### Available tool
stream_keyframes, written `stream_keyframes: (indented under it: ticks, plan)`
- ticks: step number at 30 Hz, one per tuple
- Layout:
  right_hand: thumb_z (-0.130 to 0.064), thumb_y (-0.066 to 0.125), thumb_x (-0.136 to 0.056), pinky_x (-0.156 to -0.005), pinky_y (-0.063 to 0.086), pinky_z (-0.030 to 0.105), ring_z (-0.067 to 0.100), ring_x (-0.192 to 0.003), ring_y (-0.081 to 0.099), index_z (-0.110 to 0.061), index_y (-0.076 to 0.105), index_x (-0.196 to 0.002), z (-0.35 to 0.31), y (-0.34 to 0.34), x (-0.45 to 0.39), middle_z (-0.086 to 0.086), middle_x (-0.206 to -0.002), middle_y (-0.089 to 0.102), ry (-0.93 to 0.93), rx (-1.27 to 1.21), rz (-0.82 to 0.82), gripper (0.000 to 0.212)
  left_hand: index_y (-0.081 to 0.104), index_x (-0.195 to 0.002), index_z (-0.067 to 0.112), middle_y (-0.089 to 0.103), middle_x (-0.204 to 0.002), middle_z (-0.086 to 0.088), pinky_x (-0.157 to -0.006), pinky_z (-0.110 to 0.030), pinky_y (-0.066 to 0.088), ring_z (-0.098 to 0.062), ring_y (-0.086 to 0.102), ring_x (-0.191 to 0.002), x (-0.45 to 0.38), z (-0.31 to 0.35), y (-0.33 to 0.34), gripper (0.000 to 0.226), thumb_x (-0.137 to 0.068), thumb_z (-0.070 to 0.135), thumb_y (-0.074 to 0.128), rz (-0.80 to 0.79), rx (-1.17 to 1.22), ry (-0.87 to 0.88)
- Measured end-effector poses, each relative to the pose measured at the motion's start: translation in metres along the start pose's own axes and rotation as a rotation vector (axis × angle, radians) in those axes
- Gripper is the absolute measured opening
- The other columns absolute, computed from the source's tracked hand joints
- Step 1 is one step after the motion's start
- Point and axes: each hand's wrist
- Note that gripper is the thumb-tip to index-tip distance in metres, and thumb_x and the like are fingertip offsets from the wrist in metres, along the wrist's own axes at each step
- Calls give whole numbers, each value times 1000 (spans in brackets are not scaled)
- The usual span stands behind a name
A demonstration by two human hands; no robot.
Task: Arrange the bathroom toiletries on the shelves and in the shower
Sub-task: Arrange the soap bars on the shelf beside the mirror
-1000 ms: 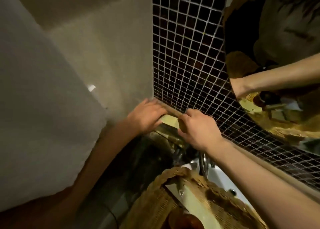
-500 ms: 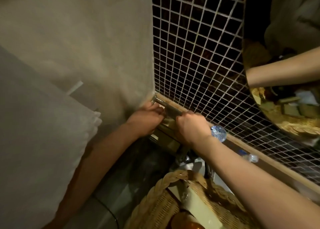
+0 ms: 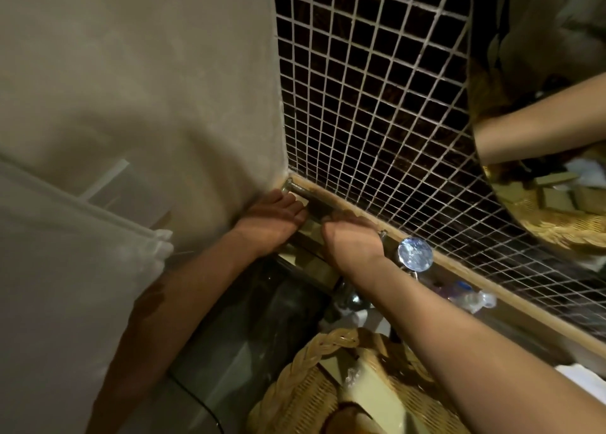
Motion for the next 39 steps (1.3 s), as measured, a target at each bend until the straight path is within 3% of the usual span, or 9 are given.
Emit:
stream_keyframes:
  ticks: [5,8,11,16,21,27,33,36,39]
  plan:
    - [-27,66,-90,-86,49,36,23,-102,59,-23,52,-122,-5,12,-6,3,-120,57,40,-40,33,35,66,-108,16,65,-109,-5,-92,-39,41,-28,60,-102,-2,2,15,28,-80,21,67,34,36,-10]
    - [-27,65,-90,-88,49,36,23,-104,59,-23,53,-123,-3,17,-7,2,-120,58,19,-70,55,36,64,-108,15,62,-115,-8,-95,-44,46,-31,57,-108,0,4,20,25,-83,19,64,5,139,-47]
    - [-29,63,-92,-92,49,37,24,-105,58,-18,56,-122,-4,20,-5,5,-118,58,-7,-111,26,33,65,-100,15,62,-105,-9,-86,-41,49,-31,59,-96,6,3,23,24,-76,17,68,0,189,-18]
    - [-25,67,-90,-91,49,37,22,-100,58,-19,58,-114,-10,27,-1,5,-114,58,-16,-156,-18,27,65,-104,22,63,-108,-5,-86,-39,47,-27,60,-97,11,6,31,22,-81,23,64,-2,240,-13]
    - [-21,66,-89,-99,44,42,30,-123,48,-14,37,-142,-13,31,-3,12,-140,43,-26,-98,59,60,66,-106,22,62,-107,-4,-79,-37,49,-27,60,-91,9,12,39,23,-84,28,66,71,282,-76]
    - [-27,67,-89,-93,46,40,27,-111,51,-16,51,-128,-12,32,-6,10,-127,49,-25,-10,5,44,63,-107,15,60,-110,-10,-83,-40,43,-32,56,-97,2,16,34,33,-84,21,40,17,236,-104]
    - [-24,64,-92,-91,49,38,25,-109,57,-19,56,-124,-13,20,2,6,-123,55,-29,-66,55,34,60,-118,16,56,-122,-8,-95,-41,41,-31,51,-110,1,20,14,33,-86,26,55,-117,188,-139]
    - [-22,59,-94,-84,51,37,24,-106,60,-16,55,-124,-15,11,23,6,-120,59,-51,-51,154,31,61,-116,17,60,-119,-8,-98,-41,42,-29,55,-111,14,29,-7,32,-86,30,60,-73,237,-84]
    - [-19,61,-92,-78,54,36,23,-104,58,-15,52,-128,-20,2,54,6,-121,56,-77,-43,198,37,61,-112,18,60,-111,-5,-90,-39,41,-25,56,-104,26,41,-36,28,-88,34,58,-28,168,-32]
Point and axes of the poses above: each hand's wrist, its own x-axis away from the middle knuckle, its own y-axis out of the palm, z = x × y
